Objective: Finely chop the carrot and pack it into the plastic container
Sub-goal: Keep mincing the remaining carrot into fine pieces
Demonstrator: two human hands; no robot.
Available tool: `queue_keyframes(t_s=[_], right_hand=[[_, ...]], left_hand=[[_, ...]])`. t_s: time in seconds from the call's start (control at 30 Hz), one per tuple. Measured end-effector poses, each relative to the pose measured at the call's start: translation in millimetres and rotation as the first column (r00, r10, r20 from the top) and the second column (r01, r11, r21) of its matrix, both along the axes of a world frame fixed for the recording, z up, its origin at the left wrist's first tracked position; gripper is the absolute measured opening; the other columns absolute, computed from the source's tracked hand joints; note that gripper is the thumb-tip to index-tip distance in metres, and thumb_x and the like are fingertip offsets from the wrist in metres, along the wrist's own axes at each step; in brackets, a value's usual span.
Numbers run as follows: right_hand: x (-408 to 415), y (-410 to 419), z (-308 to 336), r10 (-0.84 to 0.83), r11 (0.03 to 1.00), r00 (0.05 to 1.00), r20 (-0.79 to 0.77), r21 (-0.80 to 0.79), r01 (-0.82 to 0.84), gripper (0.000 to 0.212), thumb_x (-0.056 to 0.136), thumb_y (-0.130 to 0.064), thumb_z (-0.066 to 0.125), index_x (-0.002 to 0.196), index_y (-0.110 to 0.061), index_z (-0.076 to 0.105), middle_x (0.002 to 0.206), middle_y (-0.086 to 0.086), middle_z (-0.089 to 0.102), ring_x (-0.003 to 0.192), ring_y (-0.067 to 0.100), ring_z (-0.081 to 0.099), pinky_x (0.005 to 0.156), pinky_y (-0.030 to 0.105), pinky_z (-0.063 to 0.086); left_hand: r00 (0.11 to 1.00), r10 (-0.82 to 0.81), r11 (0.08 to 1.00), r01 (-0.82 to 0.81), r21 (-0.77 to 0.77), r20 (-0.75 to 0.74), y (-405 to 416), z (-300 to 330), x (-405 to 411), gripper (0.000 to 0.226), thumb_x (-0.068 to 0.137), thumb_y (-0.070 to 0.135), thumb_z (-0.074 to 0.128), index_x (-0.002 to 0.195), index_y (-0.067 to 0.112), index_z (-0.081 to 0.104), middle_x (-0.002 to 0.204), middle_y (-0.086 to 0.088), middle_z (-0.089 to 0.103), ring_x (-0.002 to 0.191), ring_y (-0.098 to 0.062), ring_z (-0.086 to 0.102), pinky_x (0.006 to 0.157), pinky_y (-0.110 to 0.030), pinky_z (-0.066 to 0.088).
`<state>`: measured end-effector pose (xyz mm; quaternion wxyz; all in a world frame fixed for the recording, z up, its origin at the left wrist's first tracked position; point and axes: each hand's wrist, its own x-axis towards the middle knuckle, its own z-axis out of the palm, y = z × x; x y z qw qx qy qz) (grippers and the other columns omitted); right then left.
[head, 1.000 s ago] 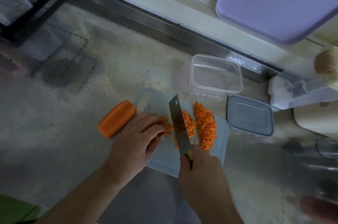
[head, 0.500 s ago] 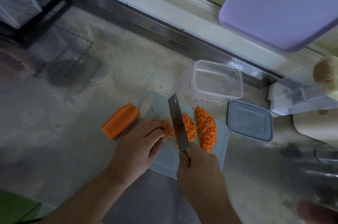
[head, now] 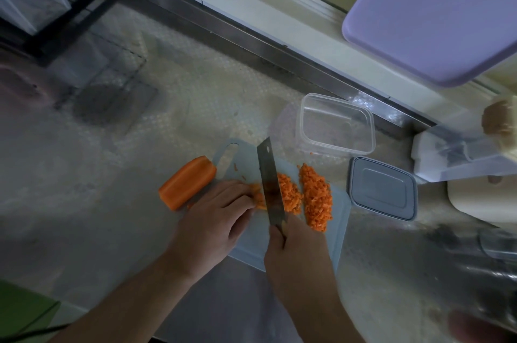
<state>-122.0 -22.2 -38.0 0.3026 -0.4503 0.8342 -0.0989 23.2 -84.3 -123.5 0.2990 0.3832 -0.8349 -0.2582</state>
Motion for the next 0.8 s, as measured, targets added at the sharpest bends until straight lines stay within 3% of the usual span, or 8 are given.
queue_keyframes(t_s=[0.3,0.47,0.67,0.8], right_hand=[[9,-12,2,0.052,0.985,0.996,-0.074,0.170,-0.039,0.014,0.099,-0.025,0.046,0.086,-0.026,0.044,0.090,-0.003,0.055,0.081,0.017,0.055,0.065,0.030,0.040],[9,-4,-2,-0.007,1.000,1.000,-0.004,0.012,0.007,0.013,0.101,-0.030,0.047,0.088,-0.028,0.049,0.077,-0.004,0.058,0.073,0.020,0.061,0.066,0.038,0.052],[2,7,-1,-0.024,0.999,1.000,0.016,0.035,0.024,0.025,0.100,-0.031,0.050,0.076,-0.028,0.041,0.078,0.001,0.057,0.071,0.020,0.057,0.059,0.031,0.037],[1,4,1,0.010,0.998,1.000,0.000,0.063,-0.010,0.032,0.101,-0.030,0.051,0.072,-0.028,0.037,0.077,-0.002,0.055,0.068,0.014,0.054,0.055,0.025,0.034]], left_hand=[[1.000,-0.002,1.000,0.002,0.007,-0.002,0,-1,-1,0.008,0.101,0.013,0.069,0.106,0.011,0.075,0.117,0.002,0.069,0.115,-0.016,0.064,0.102,-0.030,0.050],[1.000,0.006,1.000,-0.006,0.003,0.003,0,0,0,0.013,0.102,0.018,0.067,0.109,0.012,0.075,0.121,0.003,0.069,0.119,-0.016,0.063,0.108,-0.027,0.047],[1.000,0.005,1.000,-0.005,0.010,0.005,0,1,1,0.015,0.102,0.017,0.068,0.115,0.013,0.074,0.120,0.002,0.067,0.115,-0.017,0.064,0.103,-0.031,0.050],[1.000,0.025,1.000,-0.025,-0.003,-0.008,1,7,1,0.014,0.099,0.015,0.071,0.113,0.013,0.074,0.118,0.003,0.067,0.110,-0.015,0.065,0.099,-0.026,0.050]])
